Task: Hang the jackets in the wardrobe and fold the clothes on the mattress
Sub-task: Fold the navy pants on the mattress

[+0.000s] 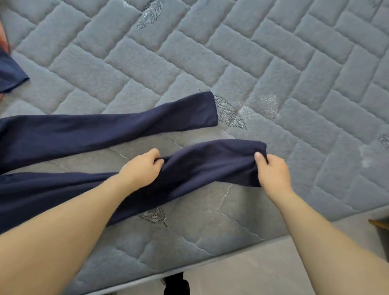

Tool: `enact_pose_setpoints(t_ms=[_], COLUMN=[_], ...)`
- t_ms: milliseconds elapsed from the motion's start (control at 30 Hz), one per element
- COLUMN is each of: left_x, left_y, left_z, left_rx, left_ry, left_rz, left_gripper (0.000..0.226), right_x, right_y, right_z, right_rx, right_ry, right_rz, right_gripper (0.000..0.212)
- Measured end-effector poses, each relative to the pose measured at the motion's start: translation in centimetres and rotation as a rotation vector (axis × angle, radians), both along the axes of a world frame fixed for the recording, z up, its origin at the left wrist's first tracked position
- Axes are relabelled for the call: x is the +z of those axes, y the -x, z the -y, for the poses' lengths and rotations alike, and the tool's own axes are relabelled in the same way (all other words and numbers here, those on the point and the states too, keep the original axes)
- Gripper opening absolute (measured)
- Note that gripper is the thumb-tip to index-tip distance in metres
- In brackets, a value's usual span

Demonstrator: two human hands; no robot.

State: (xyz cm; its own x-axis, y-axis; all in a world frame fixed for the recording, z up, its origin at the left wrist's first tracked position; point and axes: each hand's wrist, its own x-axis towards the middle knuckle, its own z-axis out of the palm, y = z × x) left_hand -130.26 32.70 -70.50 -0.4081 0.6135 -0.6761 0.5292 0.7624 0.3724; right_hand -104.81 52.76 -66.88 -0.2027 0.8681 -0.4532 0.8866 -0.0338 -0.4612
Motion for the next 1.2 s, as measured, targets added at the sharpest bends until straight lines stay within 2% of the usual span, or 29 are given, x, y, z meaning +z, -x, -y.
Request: enact_pose_setpoints(t_ms=[67, 133, 167, 233, 267, 333, 367, 433, 467, 500, 567, 633, 667, 733, 800, 867, 933, 967, 1033, 1100, 1167, 1200], left_x=[0.7, 1.3, 1.5, 1.8, 1.7, 1.2, 0.9, 0.5, 0.5, 0.3, 0.3, 0.3, 0.2, 0.8, 1.8, 2.3, 2.2, 1.9, 1.0, 0.5, 0.2, 0.4], left_y=[-0.1, -0.3, -0.3, -0.5, -0.6, -1.0, -1.1, -1.2, -1.1, -1.0, -0.6, -0.1, 0.5, 2.3, 4.7, 7.6, 10.4, 11.5, 13.2, 14.0, 14.2, 14.3], left_z=[0.4, 0.6, 0.5, 0.5, 0.5, 0.6, 0.6, 0.0, -0.7, -1.2, -1.8, -1.4, -1.0, -0.3, 0.5, 1.3, 2.3, 2.7, 3.4, 3.6, 3.5, 3.4], left_rx=[-0.054, 0.049, 0.155, 0.296, 0.268, 0.063, -0.017, 0.000, 0.040, 0.069, 0.009, -0.130, -0.158, -0.093, -0.033, -0.054, -0.063, -0.080, -0.184, -0.323, -0.351, -0.298], left_ry=[0.064, 0.008, -0.056, -0.125, -0.102, 0.006, 0.031, -0.048, -0.119, -0.189, -0.250, -0.164, -0.126, -0.166, -0.251, -0.215, -0.027, 0.057, 0.134, 0.118, 0.033, -0.009], left_rz=[0.171, 0.197, 0.175, 0.046, -0.046, -0.215, -0.262, -0.255, -0.231, -0.229, -0.281, -0.328, -0.357, -0.440, -0.560, -0.664, -0.639, -0.596, -0.536, -0.506, -0.440, -0.417], left_gripper=[0.019, 0.013, 0.009, 0.007, 0.014, 0.026, 0.029, 0.025, 0.024, 0.026, 0.035, 0.044, 0.048, 0.052, 0.054, 0.059, 0.059, 0.055, 0.046, 0.037, 0.029, 0.028], right_x=[1.0, 1.8, 2.1, 2.4, 2.3, 1.2, 0.3, -1.2, -1.9, -2.6, -2.9, -2.2, -1.8, -1.0, -0.6, 0.0, 0.3, 0.3, -1.2, -2.9, -3.6, -3.6], right_y=[-0.9, -1.8, -2.3, -3.1, -3.3, -3.0, -2.6, -1.3, -0.6, 0.0, 1.1, 2.3, 3.0, 5.3, 8.9, 13.9, 19.3, 21.7, 25.3, 26.9, 27.5, 27.5], right_z=[-0.7, -1.1, -1.3, -1.4, -1.4, -1.0, -0.6, 0.1, 0.2, 0.1, -0.2, -0.5, -0.4, -0.3, -0.2, -0.5, -0.5, 0.0, 0.9, 1.3, 1.0, 0.6], right_rx=[-0.038, 0.012, 0.059, 0.133, 0.115, -0.043, -0.160, -0.333, -0.349, -0.317, -0.210, -0.171, -0.160, -0.081, 0.019, -0.100, -0.414, -0.517, -0.619, -0.653, -0.606, -0.572], right_ry=[0.065, 0.180, 0.240, 0.351, 0.410, 0.505, 0.545, 0.562, 0.530, 0.471, 0.310, 0.121, 0.017, -0.115, -0.088, 0.116, 0.493, 0.673, 0.780, 0.621, 0.479, 0.409], right_rz=[-0.013, -0.040, -0.066, -0.118, -0.132, -0.200, -0.237, -0.230, -0.183, -0.103, 0.156, 0.420, 0.478, 0.403, 0.179, -0.080, -0.305, -0.346, -0.287, -0.136, -0.050, -0.035], right_gripper=[0.037, 0.025, 0.019, 0.037, 0.047, 0.047, 0.046, 0.057, 0.058, 0.050, 0.034, 0.043, 0.046, 0.050, 0.051, 0.047, 0.050, 0.058, 0.080, 0.089, 0.075, 0.057])
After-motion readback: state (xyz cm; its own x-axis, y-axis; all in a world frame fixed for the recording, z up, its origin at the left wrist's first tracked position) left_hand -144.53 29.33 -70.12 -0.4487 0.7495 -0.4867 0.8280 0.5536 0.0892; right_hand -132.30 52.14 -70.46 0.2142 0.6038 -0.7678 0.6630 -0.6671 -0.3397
